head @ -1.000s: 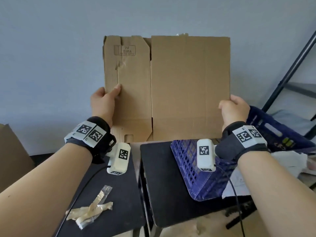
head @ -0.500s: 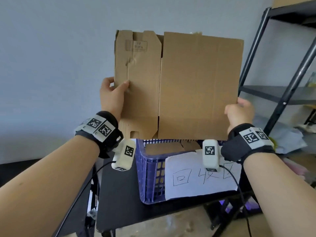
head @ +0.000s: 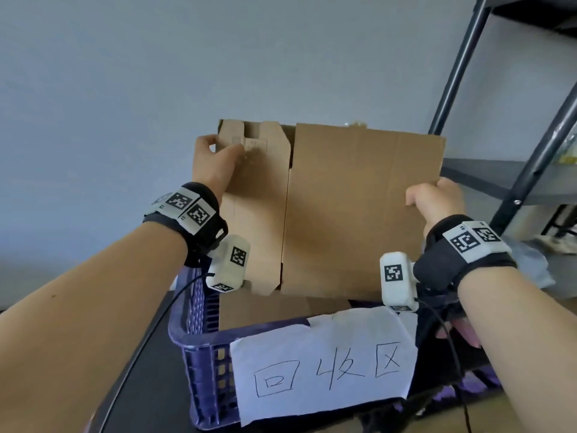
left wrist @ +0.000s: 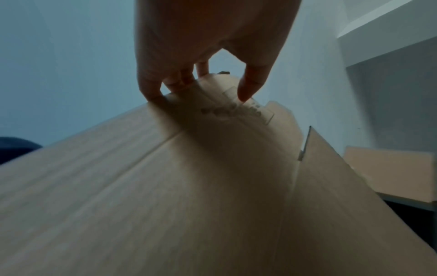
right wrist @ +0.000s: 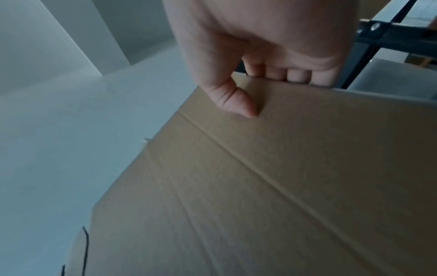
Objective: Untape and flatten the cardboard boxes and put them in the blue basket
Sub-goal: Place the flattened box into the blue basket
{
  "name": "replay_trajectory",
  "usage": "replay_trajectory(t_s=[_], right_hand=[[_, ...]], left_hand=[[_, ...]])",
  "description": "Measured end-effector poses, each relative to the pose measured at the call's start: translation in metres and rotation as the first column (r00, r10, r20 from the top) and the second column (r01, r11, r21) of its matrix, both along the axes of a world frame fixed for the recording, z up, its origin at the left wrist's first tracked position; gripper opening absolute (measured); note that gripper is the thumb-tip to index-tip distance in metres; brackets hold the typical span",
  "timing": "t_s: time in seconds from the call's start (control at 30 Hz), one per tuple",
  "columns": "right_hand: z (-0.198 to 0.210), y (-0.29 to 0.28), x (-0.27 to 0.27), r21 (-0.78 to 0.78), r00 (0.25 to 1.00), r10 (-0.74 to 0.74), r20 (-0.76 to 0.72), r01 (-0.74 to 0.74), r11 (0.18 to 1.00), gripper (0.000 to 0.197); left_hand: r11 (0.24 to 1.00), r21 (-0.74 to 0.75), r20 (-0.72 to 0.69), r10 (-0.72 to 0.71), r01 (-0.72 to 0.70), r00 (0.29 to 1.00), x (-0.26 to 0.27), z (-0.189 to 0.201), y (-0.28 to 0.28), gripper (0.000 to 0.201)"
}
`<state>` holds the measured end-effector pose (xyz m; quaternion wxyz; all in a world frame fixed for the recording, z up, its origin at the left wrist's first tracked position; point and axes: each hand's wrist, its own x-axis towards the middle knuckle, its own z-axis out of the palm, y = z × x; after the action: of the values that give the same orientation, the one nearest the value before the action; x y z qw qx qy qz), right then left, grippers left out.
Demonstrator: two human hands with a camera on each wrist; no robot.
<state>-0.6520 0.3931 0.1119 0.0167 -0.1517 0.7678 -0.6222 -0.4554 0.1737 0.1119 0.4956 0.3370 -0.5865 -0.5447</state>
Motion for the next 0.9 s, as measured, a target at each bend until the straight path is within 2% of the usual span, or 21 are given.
replay_trajectory(t_s=[0.17, 0.23, 0.27, 0.3, 0.33, 0.37, 0.4, 0.43, 0.47, 0.53, 0.63, 0.73, 0.8, 0.9], right_hand=[[-0.016, -0.037, -0.053, 0.194, 0.992, 0.106, 0.074, -0.119, 0.974, 0.033], [-0.03, -0.055, -0.074, 0.31, 0.987, 0.12, 0.108, -0.148, 0.939, 0.055], [-0.038, -0.063, -0.081, 0.382, 0.983, 0.125, 0.134, -0.167, 0.909, 0.067], [-0.048, -0.069, -0.086, 0.452, 0.974, 0.135, 0.18, -0.204, 0.868, 0.073], [-0.058, -0.074, -0.091, 0.514, 0.964, 0.154, 0.217, -0.246, 0.822, 0.07], [-0.067, -0.079, -0.094, 0.57, 0.957, 0.169, 0.238, -0.278, 0.773, 0.057], [-0.076, -0.084, -0.097, 0.627, 0.953, 0.183, 0.243, -0.298, 0.72, 0.042], [-0.086, -0.089, -0.101, 0.685, 0.95, 0.193, 0.245, -0.311, 0.658, 0.035], [-0.096, -0.094, -0.104, 0.743, 0.945, 0.21, 0.251, -0.327, 0.584, 0.038], [-0.117, -0.102, -0.108, 0.833, 0.929, 0.236, 0.285, -0.361, 0.419, 0.047], [-0.143, -0.11, -0.114, 0.905, 0.918, 0.263, 0.297, -0.358, 0.228, 0.042], [-0.165, -0.121, -0.125, 0.923, 0.91, 0.279, 0.307, -0.356, 0.146, 0.051], [-0.178, -0.128, -0.129, 0.921, 0.897, 0.28, 0.342, -0.38, 0.09, 0.051], [-0.198, -0.135, -0.134, 0.897, 0.866, 0.284, 0.413, -0.44, 0.037, 0.053]], left_hand=[[0.994, 0.106, 0.257, -0.058, 0.032, 0.965, -0.033, -0.035, -0.033, 0.082], [0.987, 0.162, 0.403, -0.083, 0.018, 0.911, -0.041, -0.049, -0.048, 0.088], [0.977, 0.212, 0.484, -0.122, 0.019, 0.866, -0.043, -0.058, -0.053, 0.085], [0.965, 0.26, 0.569, -0.186, 0.039, 0.801, -0.042, -0.069, -0.057, 0.074], [0.949, 0.308, 0.641, -0.254, 0.06, 0.725, -0.04, -0.078, -0.059, 0.055], [0.924, 0.374, 0.683, -0.33, 0.076, 0.651, -0.039, -0.087, -0.059, 0.039], [0.896, 0.437, 0.715, -0.396, 0.073, 0.576, -0.038, -0.097, -0.061, 0.03], [0.874, 0.481, 0.74, -0.445, 0.064, 0.504, -0.038, -0.107, -0.061, 0.028], [0.859, 0.509, 0.755, -0.479, 0.059, 0.448, -0.038, -0.114, -0.061, 0.025], [0.859, 0.509, 0.784, -0.484, 0.043, 0.388, -0.041, -0.13, -0.063, 0.022], [0.883, 0.466, 0.839, -0.462, 0.062, 0.288, -0.047, -0.143, -0.063, 0.009], [0.909, 0.417, 0.876, -0.408, 0.023, 0.258, -0.053, -0.161, -0.067, 0.006], [0.925, 0.378, 0.904, -0.363, -0.025, 0.224, -0.058, -0.18, -0.075, 0.03], [0.953, 0.296, 0.943, -0.279, -0.07, 0.181, -0.066, -0.2, -0.081, 0.046]])
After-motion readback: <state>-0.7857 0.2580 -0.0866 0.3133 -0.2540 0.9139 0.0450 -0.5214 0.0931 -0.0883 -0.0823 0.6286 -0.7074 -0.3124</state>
